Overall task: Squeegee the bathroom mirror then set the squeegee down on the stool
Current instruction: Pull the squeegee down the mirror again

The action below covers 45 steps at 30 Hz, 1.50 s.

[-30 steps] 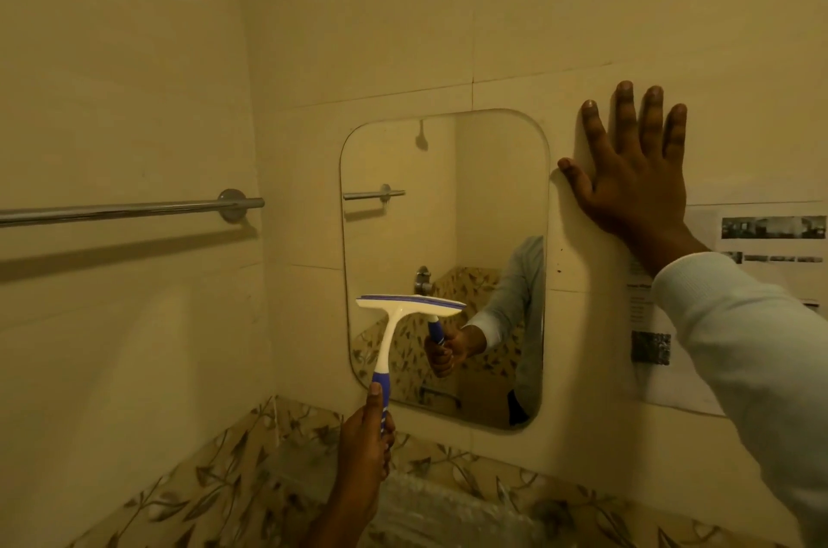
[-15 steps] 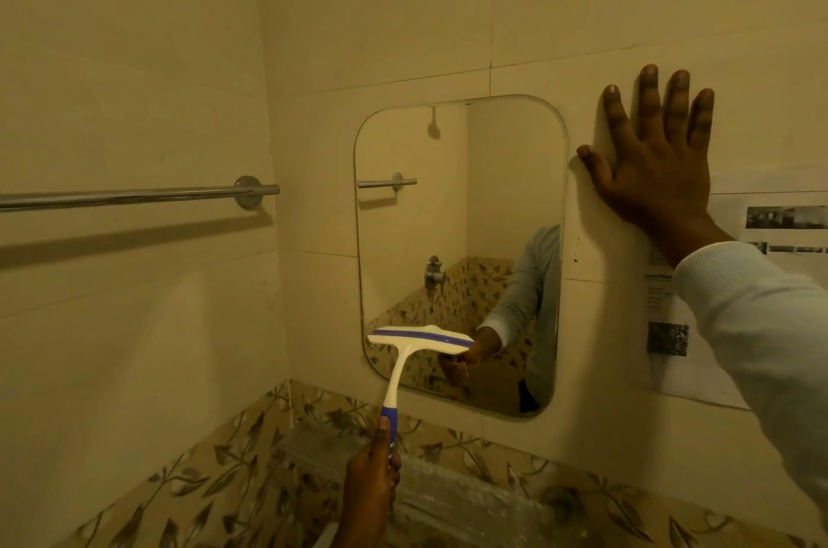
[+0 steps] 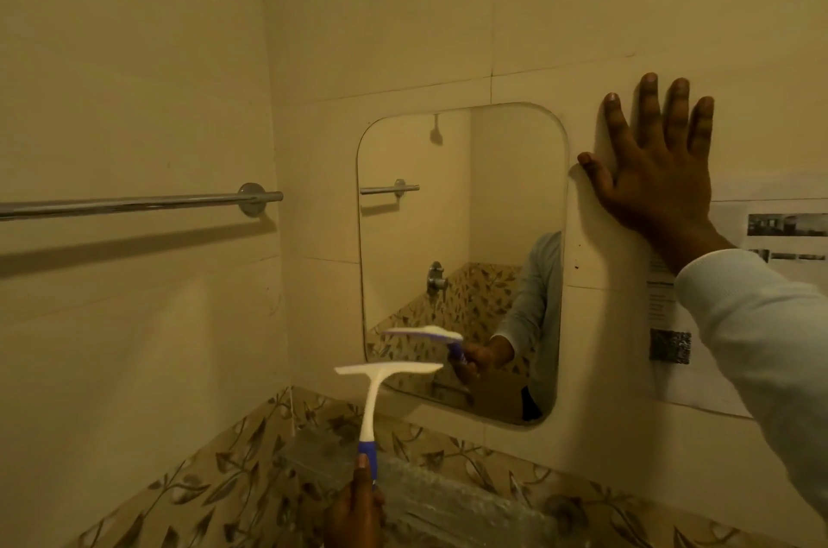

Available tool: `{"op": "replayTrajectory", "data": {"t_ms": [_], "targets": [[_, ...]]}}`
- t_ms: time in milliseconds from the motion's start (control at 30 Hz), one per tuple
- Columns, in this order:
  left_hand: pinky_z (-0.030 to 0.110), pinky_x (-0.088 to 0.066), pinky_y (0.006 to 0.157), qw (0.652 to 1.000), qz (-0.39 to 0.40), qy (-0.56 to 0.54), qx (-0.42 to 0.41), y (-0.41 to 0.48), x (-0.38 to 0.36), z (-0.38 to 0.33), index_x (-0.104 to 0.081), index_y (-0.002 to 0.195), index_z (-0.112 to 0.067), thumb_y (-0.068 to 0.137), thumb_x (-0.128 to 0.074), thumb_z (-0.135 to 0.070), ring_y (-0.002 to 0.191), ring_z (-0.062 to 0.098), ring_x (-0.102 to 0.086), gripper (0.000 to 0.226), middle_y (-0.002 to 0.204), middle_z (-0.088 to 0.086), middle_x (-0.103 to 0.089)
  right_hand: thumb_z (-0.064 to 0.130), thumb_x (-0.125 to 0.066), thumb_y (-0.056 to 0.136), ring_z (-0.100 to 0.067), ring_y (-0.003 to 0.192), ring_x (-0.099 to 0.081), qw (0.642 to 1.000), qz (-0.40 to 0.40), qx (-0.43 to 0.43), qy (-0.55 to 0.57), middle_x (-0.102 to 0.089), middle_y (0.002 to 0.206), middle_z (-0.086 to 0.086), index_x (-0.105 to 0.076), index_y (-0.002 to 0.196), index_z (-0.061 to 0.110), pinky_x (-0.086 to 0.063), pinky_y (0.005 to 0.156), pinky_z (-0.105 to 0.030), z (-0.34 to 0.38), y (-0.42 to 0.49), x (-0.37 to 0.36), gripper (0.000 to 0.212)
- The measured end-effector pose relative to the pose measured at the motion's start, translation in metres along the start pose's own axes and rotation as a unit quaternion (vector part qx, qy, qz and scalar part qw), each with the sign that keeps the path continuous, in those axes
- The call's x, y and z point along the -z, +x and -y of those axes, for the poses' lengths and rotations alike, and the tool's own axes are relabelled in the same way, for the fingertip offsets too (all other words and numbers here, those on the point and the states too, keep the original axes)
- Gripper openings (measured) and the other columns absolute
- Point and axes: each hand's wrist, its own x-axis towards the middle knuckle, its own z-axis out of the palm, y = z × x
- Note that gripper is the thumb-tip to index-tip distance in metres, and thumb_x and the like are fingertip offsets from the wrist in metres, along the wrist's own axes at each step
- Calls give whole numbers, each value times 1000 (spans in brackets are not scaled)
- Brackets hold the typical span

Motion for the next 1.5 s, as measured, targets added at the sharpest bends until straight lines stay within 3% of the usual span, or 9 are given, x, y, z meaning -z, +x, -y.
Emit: {"op": "replayTrajectory", "data": {"t_ms": [100,233,400,567,800,1133,1500], "targets": [[33,-40,55,994,0,-27,-105,-26,-29,-51,-68,72,-2,90,-58,-59,54,23,-50,60,57,9,-56,73,-23,104,-46,163,3,1000,-2,1,-5,4,178,-16,-4,172,27,-1,129,-68,1,1,1,85],[26,-36,43,976,84,-54,-195,-49,-77,-141,-68,81,-11,84,-55,-71,47,10,-45,62,58,0,-53,73,-23,104,-45,163,3,1000,-5,-3,-8,4,179,-15,-6,172,26,-1,130,-66,1,0,0,84],[24,-38,45,953,137,-92,-254,-58,-132,-224,-70,82,-16,75,-56,-78,47,9,-45,63,56,-5,-55,73,-22,104,-43,164,4,1000,-14,-3,-11,5,179,-13,-5,173,27,0,130,-63,1,0,-1,85],[24,-39,42,948,153,-96,-263,-54,-171,-257,-69,82,-14,89,-57,-67,44,8,-44,55,55,-5,-53,73,-22,104,-42,164,5,1000,-18,-2,-24,5,179,-13,-6,173,27,-1,131,-63,0,1,-3,85],[23,-36,41,951,164,-76,-252,-48,-176,-241,-68,83,-12,90,-55,-67,44,9,-41,56,57,-2,-52,74,-20,104,-43,164,4,999,-19,-4,-29,4,179,-14,-6,172,26,-2,131,-64,0,2,-2,85],[28,-35,48,957,158,-21,-242,-43,-152,-164,-67,77,-18,84,-52,-74,48,10,-42,58,55,-6,-52,73,-23,105,-44,164,2,1000,-19,-8,-23,3,179,-15,-5,172,28,-1,130,-64,1,0,-2,83],[25,-34,43,973,152,-23,-174,-43,-129,-99,-63,72,-16,77,-57,-74,45,7,-41,58,55,-4,-50,73,-24,106,-47,163,0,1000,-20,-8,-15,0,178,-17,-5,172,27,-2,129,-66,2,1,0,83]]}}
